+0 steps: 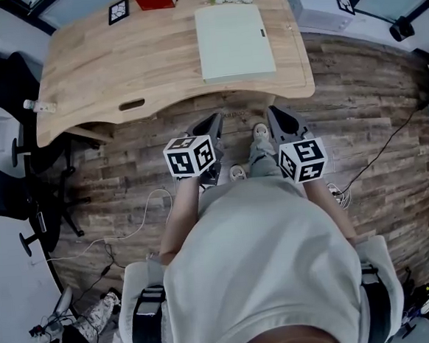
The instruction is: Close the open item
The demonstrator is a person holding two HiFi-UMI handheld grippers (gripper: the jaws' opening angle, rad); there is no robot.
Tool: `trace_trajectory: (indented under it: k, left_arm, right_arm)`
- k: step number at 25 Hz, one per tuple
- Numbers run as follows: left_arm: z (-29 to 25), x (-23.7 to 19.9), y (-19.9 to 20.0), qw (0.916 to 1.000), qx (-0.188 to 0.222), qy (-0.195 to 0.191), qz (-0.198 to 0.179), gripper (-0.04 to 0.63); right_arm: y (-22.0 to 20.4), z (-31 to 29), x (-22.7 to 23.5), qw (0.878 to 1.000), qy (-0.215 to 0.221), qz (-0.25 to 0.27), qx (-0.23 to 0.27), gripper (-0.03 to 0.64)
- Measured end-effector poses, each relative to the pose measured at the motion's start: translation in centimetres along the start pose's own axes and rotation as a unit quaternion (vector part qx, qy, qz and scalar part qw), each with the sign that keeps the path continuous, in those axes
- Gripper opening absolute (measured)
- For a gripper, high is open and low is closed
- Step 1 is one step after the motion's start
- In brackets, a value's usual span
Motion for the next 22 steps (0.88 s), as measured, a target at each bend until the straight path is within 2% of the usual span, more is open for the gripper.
trace_trajectory:
  k: [22]
  left_arm:
    - [-0.35,-0.29,0.01,1.0000,-0.002,-0.002,-0.001,0.020]
  right_arm:
    - [0.29,-0.65,0.24,1.000,-0.005,0.004,-0.002,0.018]
Point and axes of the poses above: the fingertips, and each gripper's own axes: z backward along the fingers, x to its right, y out of its top, the point moved 3 cm from there along z, backward along the fingers, and after that the axes turned 8 degrees about x, right-handed, at the moved point
